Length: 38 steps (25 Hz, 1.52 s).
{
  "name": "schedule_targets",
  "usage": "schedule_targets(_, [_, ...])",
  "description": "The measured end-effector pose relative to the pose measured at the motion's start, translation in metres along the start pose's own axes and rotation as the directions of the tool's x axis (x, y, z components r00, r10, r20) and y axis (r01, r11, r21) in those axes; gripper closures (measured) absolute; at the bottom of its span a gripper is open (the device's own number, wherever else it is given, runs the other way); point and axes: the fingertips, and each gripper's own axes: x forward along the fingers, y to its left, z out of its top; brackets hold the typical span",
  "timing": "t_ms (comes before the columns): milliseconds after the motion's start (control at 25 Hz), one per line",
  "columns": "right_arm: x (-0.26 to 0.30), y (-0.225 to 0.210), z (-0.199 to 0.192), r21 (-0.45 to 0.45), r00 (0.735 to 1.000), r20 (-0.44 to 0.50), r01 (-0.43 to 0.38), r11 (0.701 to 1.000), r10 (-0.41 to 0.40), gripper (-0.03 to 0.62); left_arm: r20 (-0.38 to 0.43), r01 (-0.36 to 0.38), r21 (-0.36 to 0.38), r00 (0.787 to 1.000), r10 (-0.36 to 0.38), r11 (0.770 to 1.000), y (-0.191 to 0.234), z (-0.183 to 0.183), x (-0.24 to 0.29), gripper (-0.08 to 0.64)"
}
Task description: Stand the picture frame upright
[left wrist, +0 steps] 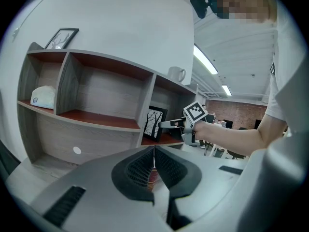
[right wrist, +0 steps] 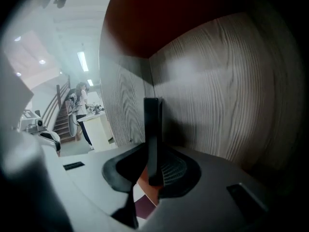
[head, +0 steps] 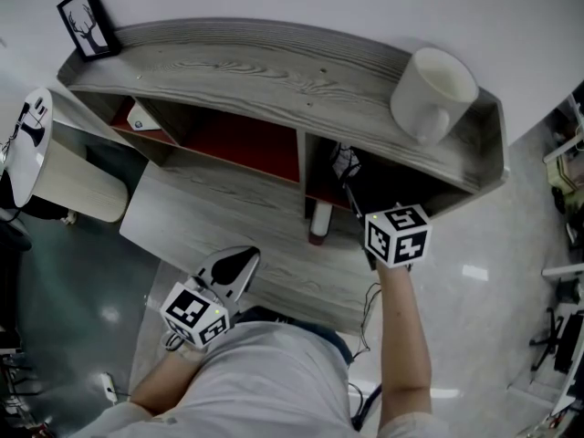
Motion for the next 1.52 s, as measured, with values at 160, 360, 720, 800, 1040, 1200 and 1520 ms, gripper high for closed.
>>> schedule_targets(160, [0.007,-0.003,0.004,-0.031,1.0,-0.015,0.003,1.0,-0.003,0.512,0.001,0.0,-0.003,1.0,0.0,1.0,0.0,-0.001,0.001,0.543])
schedule_targets(360, [0.015,-0.004,0.008,-0.07,1.0,-0.02,0.011,0.997,-0.013,0.512,-0.001,-0.002,-0.006,1.0,0.002,1.0,0.001,-0.001,0.002,0.543])
schedule_targets(720, [0.021,-0.016,0.012,-0.1,0.998,-0.015,0.062,0.993,-0.064,0.512,-0.004,-0.004,-0.007,1.0,0.004,1.0,0.003,-0.002,0.001,0.543])
schedule_targets(800, [0.021,-0.02,0.012,-0.097,0.996,-0.007,0.083,0.992,-0.084,0.511,-0.003,-0.003,-0.007,1.0,0.003,1.0,0.003,-0.002,0.001,0.543])
schedule_targets(1040, [0.021,-0.03,0.009,-0.035,0.992,0.019,0.123,0.992,-0.123,0.509,-0.004,-0.007,-0.009,1.0,0.007,1.0,0.004,-0.002,0.001,0.543])
schedule_targets(1200, [0.018,-0.04,0.008,-0.005,0.986,0.035,0.16,0.987,-0.16,0.503,-0.007,-0.013,-0.012,1.0,0.013,1.0,0.006,-0.003,0.0,0.543])
schedule_targets(1520, [0.016,-0.058,0.007,0.069,0.974,0.069,0.212,0.975,-0.217,0.491,-0.007,-0.007,-0.007,1.0,0.007,1.0,0.005,-0.004,0.002,0.543])
